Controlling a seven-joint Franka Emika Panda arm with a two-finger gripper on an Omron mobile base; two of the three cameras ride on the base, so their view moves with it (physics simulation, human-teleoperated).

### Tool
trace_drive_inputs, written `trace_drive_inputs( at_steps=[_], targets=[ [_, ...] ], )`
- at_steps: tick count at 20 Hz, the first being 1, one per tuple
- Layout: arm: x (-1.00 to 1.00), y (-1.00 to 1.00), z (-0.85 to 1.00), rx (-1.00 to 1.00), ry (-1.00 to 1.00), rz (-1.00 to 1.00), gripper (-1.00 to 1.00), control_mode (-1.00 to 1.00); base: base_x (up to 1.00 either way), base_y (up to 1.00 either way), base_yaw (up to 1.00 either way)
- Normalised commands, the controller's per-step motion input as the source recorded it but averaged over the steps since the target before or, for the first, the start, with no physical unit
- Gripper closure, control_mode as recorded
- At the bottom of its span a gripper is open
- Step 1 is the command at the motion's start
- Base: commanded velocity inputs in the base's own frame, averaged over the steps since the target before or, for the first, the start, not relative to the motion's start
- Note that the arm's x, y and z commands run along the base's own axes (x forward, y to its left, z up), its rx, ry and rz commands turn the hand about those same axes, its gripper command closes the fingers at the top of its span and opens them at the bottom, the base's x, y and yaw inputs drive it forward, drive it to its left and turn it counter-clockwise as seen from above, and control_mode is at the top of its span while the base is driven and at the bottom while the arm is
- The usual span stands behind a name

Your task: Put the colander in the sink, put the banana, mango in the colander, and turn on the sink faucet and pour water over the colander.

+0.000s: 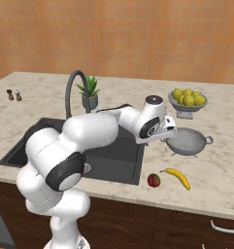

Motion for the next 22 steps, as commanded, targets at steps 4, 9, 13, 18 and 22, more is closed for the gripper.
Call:
trace_drive_inputs(
  at_steps=[4,9,13,18,22],
  targets=[
    [0.32,-0.26,-0.18,-0.03,0.02,0.00,-1.00,-1.00,0.00,0.00,0.00],
    [0.09,0.00,-0.28,-0.04,0.12,0.00,-1.00,-1.00,0.00,0.00,0.00],
    [0.42,-0.18,-0.27,-0.02,0.00,0.01,-1.00,-1.00,0.00,0.00,0.00],
    [0.25,-0.41,-0.43,-0.01,0.00,0.06,-1.00,-1.00,0.00,0.00,0.00],
    [0.33,-0.45,-0.32,0.00,0.00,0.07,-1.00,-1.00,0.00,0.00,0.00]
  ],
)
